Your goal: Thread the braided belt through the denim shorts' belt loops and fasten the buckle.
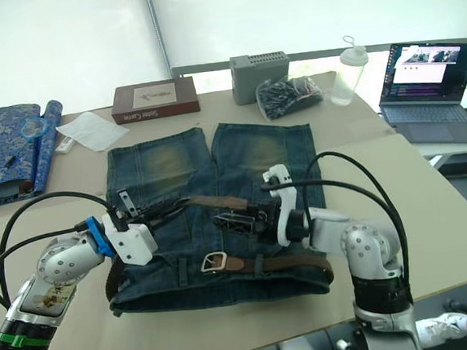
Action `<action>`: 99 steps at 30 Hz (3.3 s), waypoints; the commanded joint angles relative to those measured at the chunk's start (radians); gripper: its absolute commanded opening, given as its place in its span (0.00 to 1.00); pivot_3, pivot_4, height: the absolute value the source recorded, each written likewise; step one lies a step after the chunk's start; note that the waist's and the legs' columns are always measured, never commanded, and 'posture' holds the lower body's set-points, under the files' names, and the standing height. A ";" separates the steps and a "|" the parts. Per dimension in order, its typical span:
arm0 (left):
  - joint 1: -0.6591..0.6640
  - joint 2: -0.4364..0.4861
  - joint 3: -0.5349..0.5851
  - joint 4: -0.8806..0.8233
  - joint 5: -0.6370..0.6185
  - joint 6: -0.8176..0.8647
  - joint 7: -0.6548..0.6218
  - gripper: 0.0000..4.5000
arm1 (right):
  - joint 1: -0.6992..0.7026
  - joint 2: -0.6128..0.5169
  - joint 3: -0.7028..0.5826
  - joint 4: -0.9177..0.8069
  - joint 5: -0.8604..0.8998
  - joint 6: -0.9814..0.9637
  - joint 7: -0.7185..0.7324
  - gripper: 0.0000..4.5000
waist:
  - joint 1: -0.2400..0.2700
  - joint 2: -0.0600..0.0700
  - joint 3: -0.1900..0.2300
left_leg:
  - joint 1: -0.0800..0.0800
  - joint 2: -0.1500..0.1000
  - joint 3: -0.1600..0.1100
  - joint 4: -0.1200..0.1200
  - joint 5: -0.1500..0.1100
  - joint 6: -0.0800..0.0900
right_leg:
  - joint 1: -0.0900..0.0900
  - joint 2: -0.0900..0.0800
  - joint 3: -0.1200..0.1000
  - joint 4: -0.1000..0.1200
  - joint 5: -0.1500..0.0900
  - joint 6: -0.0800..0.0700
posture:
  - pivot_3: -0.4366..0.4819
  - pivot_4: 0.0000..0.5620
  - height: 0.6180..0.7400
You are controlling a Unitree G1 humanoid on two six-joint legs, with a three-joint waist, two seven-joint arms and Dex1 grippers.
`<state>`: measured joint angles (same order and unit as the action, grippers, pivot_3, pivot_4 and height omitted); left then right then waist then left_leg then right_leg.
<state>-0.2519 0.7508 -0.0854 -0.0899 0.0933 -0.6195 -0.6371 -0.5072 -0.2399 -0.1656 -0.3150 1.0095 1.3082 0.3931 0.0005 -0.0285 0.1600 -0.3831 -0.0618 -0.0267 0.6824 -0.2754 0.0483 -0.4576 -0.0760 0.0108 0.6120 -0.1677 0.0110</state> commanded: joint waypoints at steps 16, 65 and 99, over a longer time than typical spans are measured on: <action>-0.046 0.010 0.000 0.078 0.026 -0.155 -0.008 0.00 | 0.001 -0.076 -0.025 0.026 0.209 0.060 -0.071 0.66 | -0.013 0.000 0.000 | 0.001 0.000 0.002 0.000 0.000 0.001 | 0.001 0.001 -0.002 0.001 0.000 0.001 | 0.48 0.27 1.00; 0.070 0.060 0.003 -0.180 -0.321 0.304 -0.145 0.80 | -0.013 -0.150 -0.034 0.162 0.445 0.033 -0.153 0.00 | -0.015 0.000 0.000 | 0.001 0.000 0.003 0.001 0.000 0.002 | 0.001 0.001 0.000 0.001 0.001 0.002 | 0.48 0.27 1.00; 0.222 -0.450 0.250 -0.435 -2.065 1.292 1.081 1.00 | -0.030 -0.181 0.003 0.071 0.437 0.012 -0.153 0.00 | 0.001 0.005 0.001 | 0.003 -0.001 0.004 0.004 0.000 0.002 | 0.003 0.001 0.005 0.000 0.001 0.001 | 0.48 0.27 1.00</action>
<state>-0.0218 0.3199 0.1533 -0.4721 -1.9616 0.6982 0.3943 -0.5354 -0.4182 -0.1617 -0.2042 1.4177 1.3496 0.2380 0.0012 -0.0232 0.1607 -0.3802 -0.0626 -0.0223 0.6860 -0.2753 0.0505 -0.4544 -0.0751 0.0156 0.6125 -0.1661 0.0124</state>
